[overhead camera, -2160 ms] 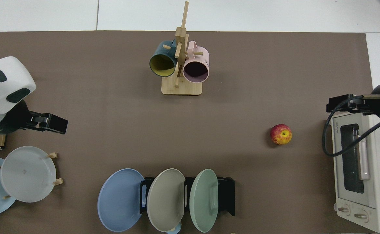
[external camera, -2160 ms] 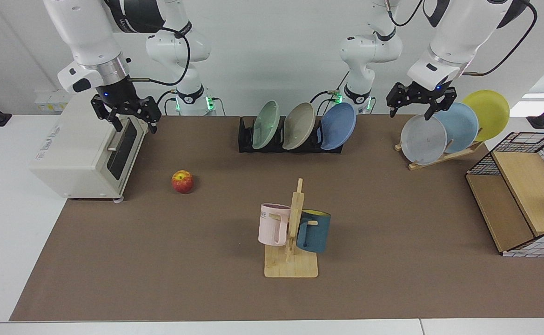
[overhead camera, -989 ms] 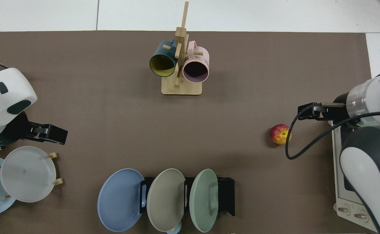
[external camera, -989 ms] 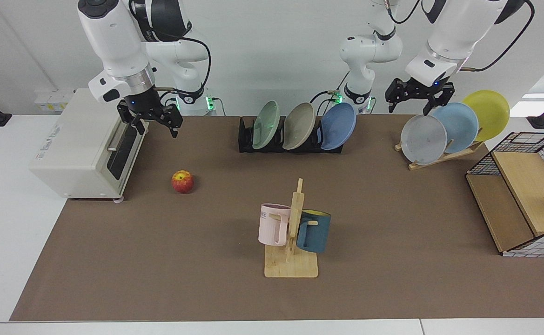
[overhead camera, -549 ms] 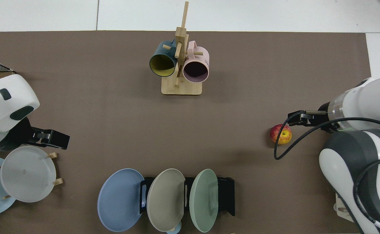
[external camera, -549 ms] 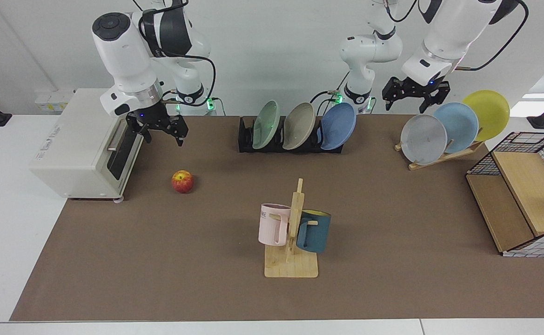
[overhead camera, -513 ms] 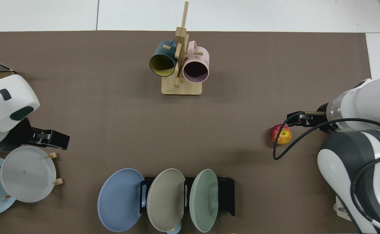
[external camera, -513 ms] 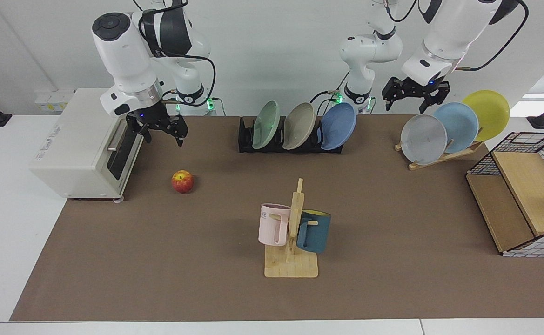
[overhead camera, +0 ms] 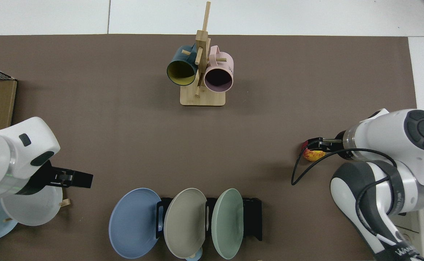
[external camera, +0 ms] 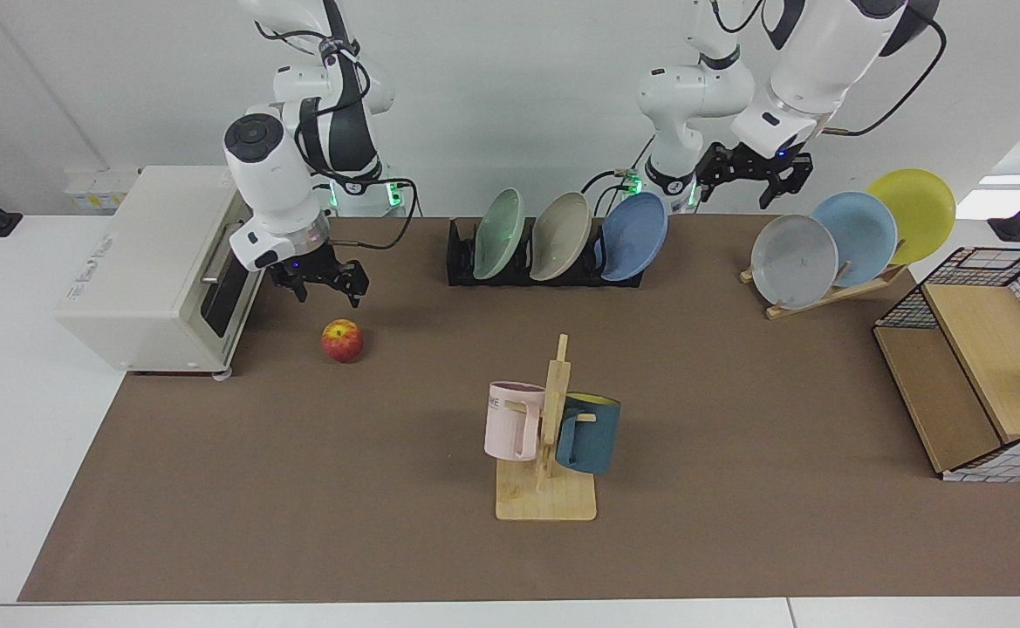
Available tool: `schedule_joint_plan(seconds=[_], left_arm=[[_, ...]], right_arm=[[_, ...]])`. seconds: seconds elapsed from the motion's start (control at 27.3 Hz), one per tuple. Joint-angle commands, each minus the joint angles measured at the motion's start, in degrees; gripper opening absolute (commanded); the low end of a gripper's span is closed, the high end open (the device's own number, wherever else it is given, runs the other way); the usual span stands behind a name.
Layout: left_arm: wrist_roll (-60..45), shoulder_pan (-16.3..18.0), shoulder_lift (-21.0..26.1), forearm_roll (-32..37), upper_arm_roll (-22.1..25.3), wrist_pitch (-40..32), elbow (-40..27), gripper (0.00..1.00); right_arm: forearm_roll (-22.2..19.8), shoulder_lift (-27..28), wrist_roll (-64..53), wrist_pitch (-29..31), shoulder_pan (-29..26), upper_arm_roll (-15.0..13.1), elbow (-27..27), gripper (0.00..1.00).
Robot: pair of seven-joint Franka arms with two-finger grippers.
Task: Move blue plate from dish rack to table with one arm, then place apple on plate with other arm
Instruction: 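Reach the left gripper to the blue plate in the dish rack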
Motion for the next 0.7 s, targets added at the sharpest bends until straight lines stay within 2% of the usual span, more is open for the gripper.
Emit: schedule_joint_plan(seconds=[0.0, 0.22, 0.44, 0.66], left_arm=[[0.01, -0.58, -6.57, -2.01, -0.81, 6.82, -11.81, 1.00], [0.01, -3.21, -11.05, -2.36, -2.13, 11.39, -22.36, 1.00], [0.63, -3.83, -11.41, -6.83, -2.13, 14.29, -27.10, 1.00], [1.41, -4.62, -12.37, -7.81, -2.22, 15.35, -30.45, 1.00]], right_arm=[[-0.81, 1.20, 1.40, 5.82, -0.29, 0.24, -3.11, 1.00], [-1.07, 4.01, 1.14, 9.34, -0.28, 0.33, -3.11, 1.00], [-2.57, 6.65, 0.87, 12.06, -0.37, 0.24, -3.20, 1.00], [-3.70, 8.85, 0.79, 13.73, -0.37, 0.24, -3.20, 1.00]])
